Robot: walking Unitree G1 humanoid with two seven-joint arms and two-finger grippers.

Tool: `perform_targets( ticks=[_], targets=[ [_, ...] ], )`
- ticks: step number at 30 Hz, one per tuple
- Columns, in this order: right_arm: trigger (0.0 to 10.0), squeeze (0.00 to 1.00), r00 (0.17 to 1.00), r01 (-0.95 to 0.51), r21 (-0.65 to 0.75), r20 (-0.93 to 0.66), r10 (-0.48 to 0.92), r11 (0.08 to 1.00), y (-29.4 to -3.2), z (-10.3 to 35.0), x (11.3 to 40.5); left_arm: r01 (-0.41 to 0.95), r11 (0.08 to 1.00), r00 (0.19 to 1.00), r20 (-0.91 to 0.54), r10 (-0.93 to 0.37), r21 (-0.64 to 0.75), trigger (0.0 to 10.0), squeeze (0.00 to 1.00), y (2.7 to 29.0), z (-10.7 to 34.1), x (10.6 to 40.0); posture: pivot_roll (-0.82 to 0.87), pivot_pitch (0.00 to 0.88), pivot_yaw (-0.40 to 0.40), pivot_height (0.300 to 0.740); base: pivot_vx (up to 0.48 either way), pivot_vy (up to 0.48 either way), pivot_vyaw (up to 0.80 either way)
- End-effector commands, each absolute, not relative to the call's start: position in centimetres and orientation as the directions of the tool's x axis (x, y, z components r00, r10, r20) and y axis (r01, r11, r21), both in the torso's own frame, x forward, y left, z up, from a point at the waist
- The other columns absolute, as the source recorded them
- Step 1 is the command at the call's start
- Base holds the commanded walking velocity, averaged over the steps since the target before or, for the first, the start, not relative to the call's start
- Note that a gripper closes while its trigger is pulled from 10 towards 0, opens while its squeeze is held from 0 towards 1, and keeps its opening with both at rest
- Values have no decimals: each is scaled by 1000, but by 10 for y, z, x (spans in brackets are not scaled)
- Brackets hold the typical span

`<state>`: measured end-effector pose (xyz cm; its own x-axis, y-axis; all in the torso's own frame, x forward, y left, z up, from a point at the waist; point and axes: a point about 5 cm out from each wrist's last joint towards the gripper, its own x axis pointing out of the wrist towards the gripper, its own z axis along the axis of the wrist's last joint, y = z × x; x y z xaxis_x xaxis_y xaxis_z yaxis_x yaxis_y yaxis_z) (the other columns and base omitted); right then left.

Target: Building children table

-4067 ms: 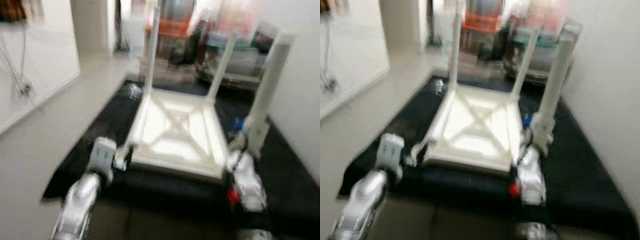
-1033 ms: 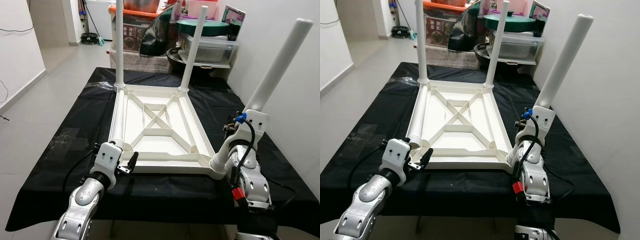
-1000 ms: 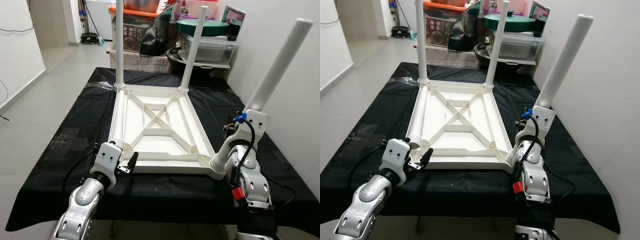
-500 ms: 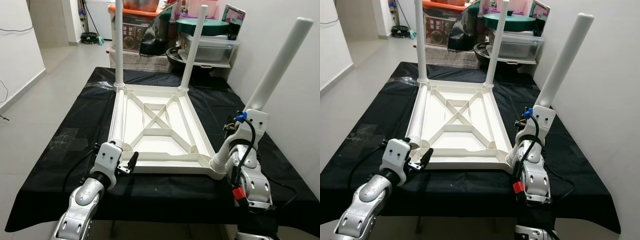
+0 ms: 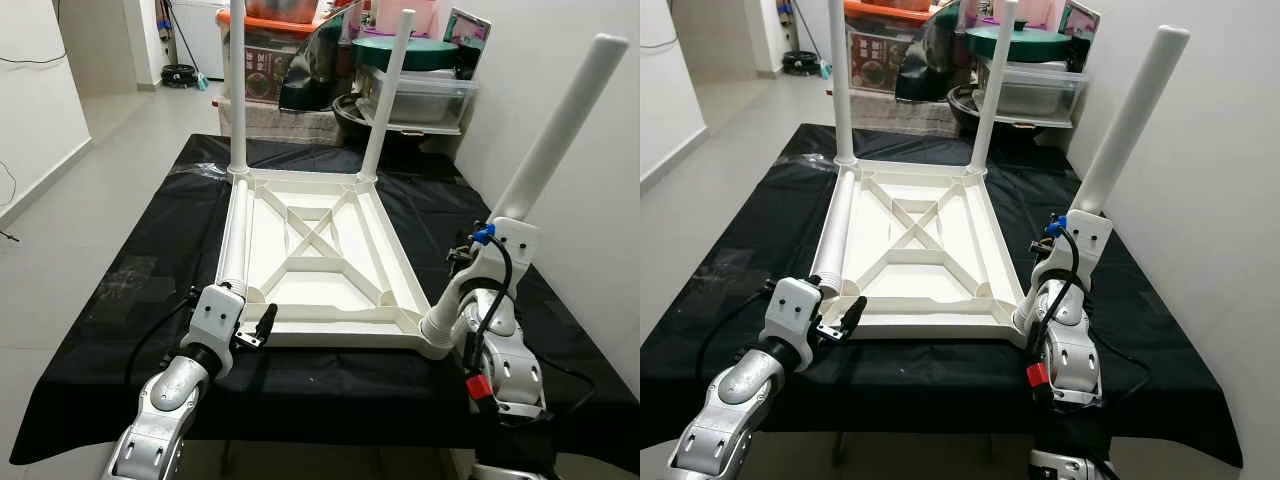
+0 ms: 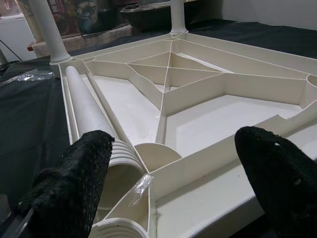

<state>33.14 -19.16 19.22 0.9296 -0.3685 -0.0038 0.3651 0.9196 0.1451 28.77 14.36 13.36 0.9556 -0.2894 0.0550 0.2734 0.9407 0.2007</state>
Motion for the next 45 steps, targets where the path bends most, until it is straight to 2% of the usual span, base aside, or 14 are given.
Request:
perform_targets(
  ticks=[1,7,8,10,11,17,25,26,27,34,35,36,45],
  targets=[
    [10000,0,921,371,157,-185,-342,915,-186,157,328,293,933,951,37,-307,207,10000,0,140,128,287,43,0,-78,740,0,0,0],
    [10000,24,931,361,182,-132,-341,915,-184,173,327,298,931,949,36,-312,212,10000,0,139,129,288,41,0,-73,740,0,0,0],
    [10000,847,934,358,188,-93,-346,915,-183,183,326,299,930,949,35,-313,212,10000,0,140,128,288,39,0,-71,740,0,0,0],
    [10000,847,934,358,188,-93,-346,915,-183,183,326,299,930,949,35,-313,212,10000,0,140,128,288,39,0,-71,740,0,0,0],
    [10000,1000,937,349,195,-64,-343,917,-183,189,326,300,930,949,35,-314,213,10000,0,140,128,288,39,0,-71,740,0,0,0],
    [10000,1000,938,331,165,51,-343,929,-185,209,322,303,929,948,33,-317,213,10000,0,139,128,288,35,0,-68,740,0,0,0],
    [10000,1000,932,349,155,49,-360,924,-189,205,322,302,929,948,34,-316,212,10000,0,139,128,289,38,0,-71,740,0,0,0],
    [7176,1000,932,349,162,44,-360,923,-189,204,322,301,930,948,34,-315,213,10000,0,139,128,289,38,0,-72,740,0,0,0],
    [0,1000,934,343,169,46,-355,924,-189,203,322,300,930,949,34,-314,213,10000,0,139,128,289,38,0,-73,740,0,0,0],
    [0,1000,937,333,178,44,-346,926,-187,201,320,301,929,949,33,-315,215,10000,0,139,127,289,38,0,-73,740,0,0,0],
    [0,533,937,333,181,45,-346,926,-187,201,320,301,929,948,33,-315,215,10000,0,139,127,289,37,0,-73,740,0,0,0],
    [0,0,937,333,184,47,-347,925,-188,201,320,302,929,948,32,-315,215,10000,0,139,127,289,36,0,-73,740,0,0,0],
    [0,0,936,338,220,28,-352,915,-190,197,320,303,927,948,30,-317,219,10000,0,139,126,289,36,0,-72,740,0,0,0]
  ],
)
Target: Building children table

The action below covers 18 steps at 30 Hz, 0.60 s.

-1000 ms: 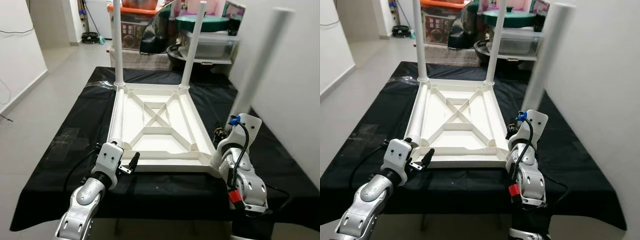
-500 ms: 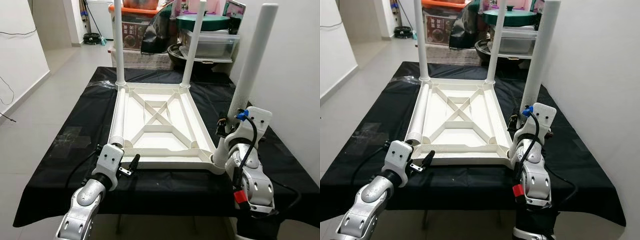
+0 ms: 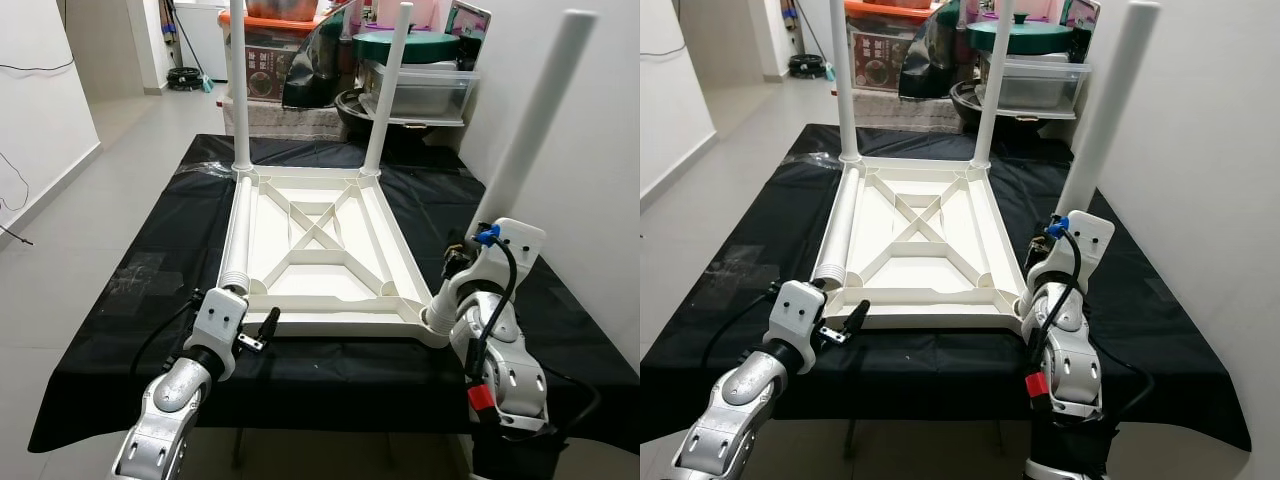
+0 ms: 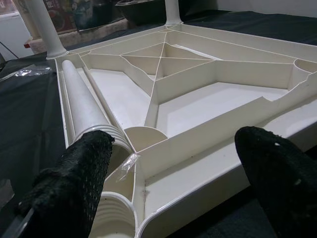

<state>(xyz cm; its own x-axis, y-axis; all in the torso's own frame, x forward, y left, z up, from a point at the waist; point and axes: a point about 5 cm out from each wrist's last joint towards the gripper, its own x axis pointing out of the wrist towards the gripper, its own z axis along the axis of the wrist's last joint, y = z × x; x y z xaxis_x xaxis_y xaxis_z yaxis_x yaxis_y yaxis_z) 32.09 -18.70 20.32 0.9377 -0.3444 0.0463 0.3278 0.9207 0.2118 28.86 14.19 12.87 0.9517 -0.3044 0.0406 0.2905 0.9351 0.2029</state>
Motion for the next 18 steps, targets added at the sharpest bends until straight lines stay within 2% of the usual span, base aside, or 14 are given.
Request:
perform_targets(
  ticks=[1,12,14,15,16,17,18],
  targets=[
    [0,0,936,338,220,28,-352,915,-190,197,320,303,927,948,30,-317,219,10000,0,139,126,289,36,0,-72,740,0,0,0],
    [0,0,935,302,277,99,-340,912,-194,213,323,317,923,943,32,-331,216,10000,0,139,127,290,36,0,-71,740,0,0,0],
    [0,0,944,247,309,137,-300,919,-191,223,325,342,916,934,33,-356,211,10000,0,138,129,290,36,0,-70,740,0,0,0],
    [0,0,955,166,339,177,-236,926,-185,233,327,384,902,917,31,-397,196,10000,0,137,132,290,36,0,-69,740,0,0,0],
    [0,0,964,26,372,236,-121,928,-173,248,329,464,867,879,30,-476,179,10000,0,135,138,288,39,0,-69,740,0,0,0],
    [0,0,964,26,372,236,-121,928,-173,248,329,464,867,879,30,-476,179,10000,0,135,138,288,39,0,-69,740,0,0,0],
    [0,0,960,-70,385,277,-43,920,-164,258,330,518,838,847,30,-530,169,10000,0,133,142,287,40,0,-69,740,0,0,0]
  ],
)
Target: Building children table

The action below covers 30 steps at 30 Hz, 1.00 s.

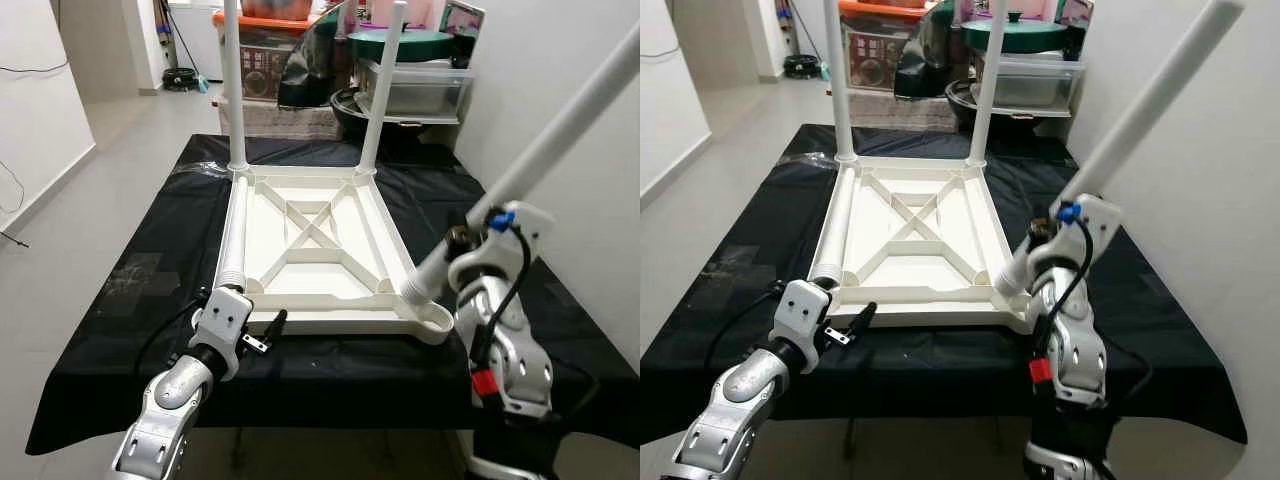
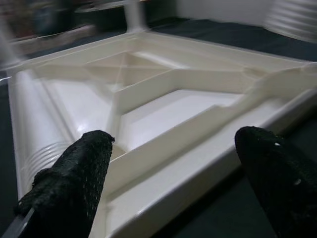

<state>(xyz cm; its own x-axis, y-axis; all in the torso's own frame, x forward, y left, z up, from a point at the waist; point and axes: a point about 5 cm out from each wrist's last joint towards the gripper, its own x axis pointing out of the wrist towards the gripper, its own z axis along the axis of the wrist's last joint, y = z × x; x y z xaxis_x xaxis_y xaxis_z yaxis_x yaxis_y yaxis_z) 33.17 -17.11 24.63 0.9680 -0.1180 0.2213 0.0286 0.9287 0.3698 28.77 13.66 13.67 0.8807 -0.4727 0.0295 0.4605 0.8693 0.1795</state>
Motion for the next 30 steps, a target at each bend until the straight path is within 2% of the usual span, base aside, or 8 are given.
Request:
perform_targets(
  ticks=[1,3,6,8,11,19,26,30],
  targets=[
    [0,0,941,-210,394,329,76,895,-151,269,328,597,783,792,25,-609,172,10000,0,132,149,285,40,0,-69,740,0,0,0],
    [0,0,882,-410,373,395,257,832,-129,280,321,697,688,702,1,-712,203,10000,0,133,158,282,46,0,-67,740,0,0,0],
    [0,0,851,-482,352,407,332,803,-119,281,317,725,651,670,-17,-742,225,10000,0,135,161,282,46,0,-65,740,0,0,0],
    [0,0,800,-578,309,400,448,755,-104,276,308,730,628,658,-31,-752,270,10000,0,141,167,287,44,0,-57,740,0,0,0],
    [0,0,779,-610,288,390,492,738,-99,273,304,720,630,665,-31,-746,291,10000,0,143,170,290,44,0,-57,740,0,0,0],
    [0,0,721,-683,206,346,600,701,-92,263,294,626,685,749,-44,-661,372,10000,0,154,166,304,36,0,-50,740,0,0,0],
    [0,0,654,-750,189,355,668,634,-84,264,284,659,668,725,-56,-686,344,10000,0,152,166,306,37,0,-49,740,0,0,0],
    [0,0,595,-801,187,353,722,568,-74,261,273,704,627,682,-71,-728,334,10000,0,144,164,310,34,0,-47,740,0,0,0]
  ],
)
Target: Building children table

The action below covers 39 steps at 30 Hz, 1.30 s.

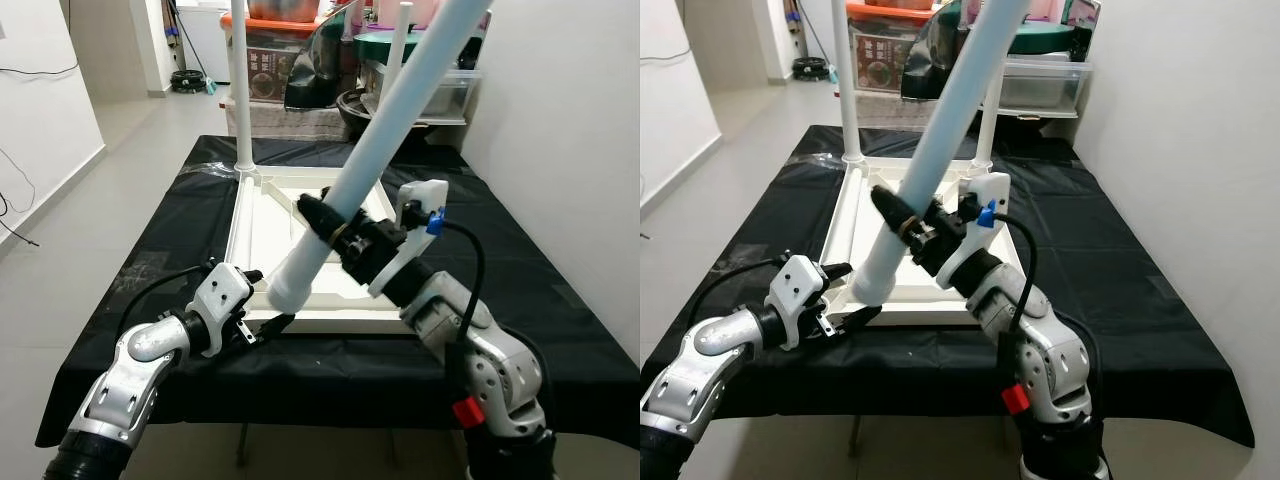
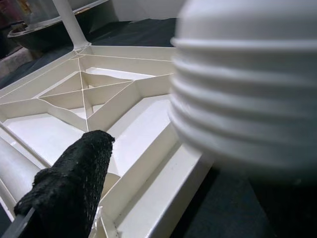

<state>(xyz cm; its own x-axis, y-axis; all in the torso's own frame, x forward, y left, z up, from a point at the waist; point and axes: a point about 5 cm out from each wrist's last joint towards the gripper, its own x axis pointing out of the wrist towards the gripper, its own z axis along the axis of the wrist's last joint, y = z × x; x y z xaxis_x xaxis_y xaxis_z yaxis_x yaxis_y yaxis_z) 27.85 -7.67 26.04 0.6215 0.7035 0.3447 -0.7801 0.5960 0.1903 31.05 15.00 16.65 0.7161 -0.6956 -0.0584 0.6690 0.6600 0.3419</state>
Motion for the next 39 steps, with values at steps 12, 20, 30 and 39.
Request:
perform_targets(
  ticks=[12,20,30,39],
  targets=[
    [0,0,599,-799,197,345,722,568,-71,258,272,814,505,555,-127,-822,288,10000,0,123,156,303,25,0,-44,740,0,0,0],
    [0,0,616,-786,198,344,709,586,-73,257,274,831,488,526,-92,-845,267,10000,0,112,159,303,25,0,-45,740,0,0,0],
    [0,0,597,-801,190,322,734,568,-72,253,271,798,532,568,-57,-821,283,10000,0,119,167,308,25,0,-52,740,0,0,0],
    [0,0,590,-807,185,310,746,562,-70,250,270,786,546,580,-39,-814,290,10000,0,122,173,311,25,0,-52,740,0,0,0]
  ],
)
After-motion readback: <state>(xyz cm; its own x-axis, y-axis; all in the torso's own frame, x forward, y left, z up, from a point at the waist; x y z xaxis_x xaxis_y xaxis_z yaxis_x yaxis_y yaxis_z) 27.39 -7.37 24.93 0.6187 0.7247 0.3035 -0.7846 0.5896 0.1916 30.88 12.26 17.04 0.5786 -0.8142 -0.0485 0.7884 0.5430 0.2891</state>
